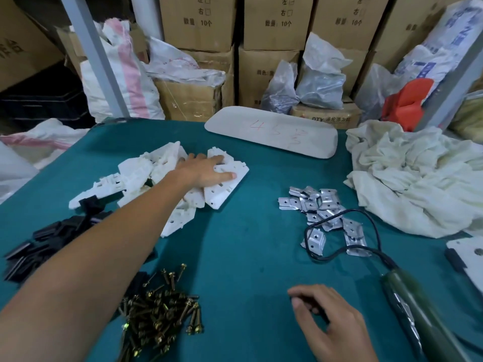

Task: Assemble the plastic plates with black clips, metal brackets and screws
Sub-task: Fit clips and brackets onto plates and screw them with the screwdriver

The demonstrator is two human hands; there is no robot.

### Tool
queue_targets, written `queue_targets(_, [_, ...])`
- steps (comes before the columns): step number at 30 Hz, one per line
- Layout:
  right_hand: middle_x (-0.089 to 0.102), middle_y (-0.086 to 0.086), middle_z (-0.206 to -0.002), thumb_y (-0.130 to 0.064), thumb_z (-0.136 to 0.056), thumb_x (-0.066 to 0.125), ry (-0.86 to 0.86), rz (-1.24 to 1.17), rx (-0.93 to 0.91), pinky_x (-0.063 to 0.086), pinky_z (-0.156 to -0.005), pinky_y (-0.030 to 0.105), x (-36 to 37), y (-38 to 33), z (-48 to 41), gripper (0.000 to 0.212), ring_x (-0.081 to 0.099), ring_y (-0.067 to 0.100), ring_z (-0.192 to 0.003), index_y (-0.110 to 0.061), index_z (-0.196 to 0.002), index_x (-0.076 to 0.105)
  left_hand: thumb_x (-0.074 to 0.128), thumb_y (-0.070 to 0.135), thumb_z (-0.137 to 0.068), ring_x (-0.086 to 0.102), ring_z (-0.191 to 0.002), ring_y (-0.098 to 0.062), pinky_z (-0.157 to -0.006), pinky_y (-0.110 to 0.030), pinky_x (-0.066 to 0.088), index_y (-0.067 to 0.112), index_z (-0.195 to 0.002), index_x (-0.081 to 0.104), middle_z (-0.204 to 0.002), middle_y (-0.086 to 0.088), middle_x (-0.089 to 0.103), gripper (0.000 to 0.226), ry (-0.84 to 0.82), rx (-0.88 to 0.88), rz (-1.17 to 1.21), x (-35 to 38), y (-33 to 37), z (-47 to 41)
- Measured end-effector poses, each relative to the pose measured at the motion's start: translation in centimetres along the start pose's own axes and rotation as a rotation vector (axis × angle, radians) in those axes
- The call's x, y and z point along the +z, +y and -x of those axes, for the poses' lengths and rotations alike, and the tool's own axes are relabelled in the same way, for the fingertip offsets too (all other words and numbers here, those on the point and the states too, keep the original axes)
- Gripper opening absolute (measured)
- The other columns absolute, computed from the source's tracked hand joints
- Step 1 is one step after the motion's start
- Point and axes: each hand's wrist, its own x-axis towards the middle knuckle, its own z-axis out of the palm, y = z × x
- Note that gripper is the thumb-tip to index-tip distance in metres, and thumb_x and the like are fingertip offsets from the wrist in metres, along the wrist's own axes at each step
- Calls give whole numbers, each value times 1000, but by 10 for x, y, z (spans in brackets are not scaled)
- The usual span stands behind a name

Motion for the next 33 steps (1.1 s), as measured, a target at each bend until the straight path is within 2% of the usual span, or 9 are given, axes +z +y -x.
queue_targets(6, [70, -22, -88, -2, -84, 79, -74, -45, 52, 45, -73, 9, -1, 0, 2, 39, 65, 6, -82, -40, -87, 71, 25, 85, -85, 24, -145, -36, -115, -54, 19, 38, -148, 40, -157, -11, 33, 80, 198, 99, -146, 34, 14, 62])
queue_targets(8, [70, -20, -88, -3, -86, 77, -89, -63, 67, 47, -74, 14, -1, 0, 2, 37, 65, 8, -84, -39, -88, 71, 29, 85, -85, 22, -145, -32, -115, -52, 17, 26, -140, 54, -157, -9, 33, 85, 353, 110, -221, 44, 21, 81])
queue_targets(11, [71, -18, -88, -6, -90, 75, -91, -85, 86, 47, -73, 16, -3, -1, 2, 30, 65, 11, -84, -36, -89, 71, 44, 88, -76, 24, -140, -28, -109, -46, 18, 20, -131, 57, -148, -4, 42, 88, 342, 100, -174, 48, 29, 100])
queue_targets(15, [70, -16, -81, -8, -90, 73, -81, -162, 160, 44, -68, 11, -4, -4, 3, 27, 61, 8, -75, -35, -86, 72, 59, 57, -92, 56, -101, -24, -75, -34, 40, 21, -118, 46, -113, -3, 63, 46, 368, 141, 293, 40, 37, 127])
queue_targets(19, [71, -10, -76, -5, -92, 72, -51, -284, 248, 44, -65, 12, -9, -9, 0, 26, 55, 1, -64, -30, -85, 73, 50, 45, -101, 51, -65, -15, -56, -28, 36, 22, -103, 47, -82, 6, 54, 23, 348, 196, 710, 33, 52, 169])
queue_targets(24, [73, 1, -78, -2, -93, 68, -32, -425, 312, 50, -70, 21, -14, -13, -2, 23, 64, 11, -71, -23, -89, 74, 46, 41, -104, 54, -75, -4, -65, -20, 40, 27, -87, 61, -90, 12, 65, 27, 143, 213, 1268, 36, 67, 229])
queue_targets(26, [73, 3, -78, 0, -95, 66, -22, -503, 337, 51, -70, 20, -15, -13, -2, 21, 64, 9, -72, -18, -91, 74, 49, 34, -105, 57, -85, -13, -69, -25, 39, 25, -91, 64, -99, 6, 69, 23, 46, 192, 1413, 40, 70, 244])
queue_targets(29, [72, 6, -71, -3, -99, 62, -31, -642, 414, 51, -61, 20, -18, -15, -2, 15, 62, 10, -64, -12, -94, 73, 50, 28, -105, 60, -85, -18, -71, -30, 42, 21, -97, 68, -96, 3, 72, 20, -16, 195, 1493, 47, 70, 256])
queue_targets(33, [67, 6, -65, -12, -101, 61, -56, -730, 464, 47, -51, 24, -19, -17, 1, 14, 55, 16, -57, -9, -96, 73, 47, 23, -106, 71, -83, -5, -69, -20, 57, 42, -92, 77, -99, 10, 77, 39, -50, 234, 1513, 57, 73, 264])
